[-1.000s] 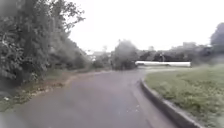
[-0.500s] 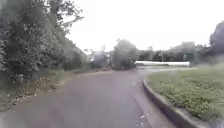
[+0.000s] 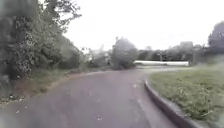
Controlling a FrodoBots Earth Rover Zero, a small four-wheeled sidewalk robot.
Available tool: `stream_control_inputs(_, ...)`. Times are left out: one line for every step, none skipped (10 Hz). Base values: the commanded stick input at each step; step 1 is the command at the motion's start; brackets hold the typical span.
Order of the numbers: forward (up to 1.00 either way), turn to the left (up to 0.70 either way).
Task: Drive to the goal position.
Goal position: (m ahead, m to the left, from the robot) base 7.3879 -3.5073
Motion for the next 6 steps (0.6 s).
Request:
stream_control_inputs(0.7, -0.15)
stream_control_inputs(0.7, -0.21)
stream_control_inputs(0.7, 0.0)
stream_control_inputs(0.7, 0.0)
stream_control_inputs(0.7, 0.0)
stream_control_inputs(0.7, -0.1)
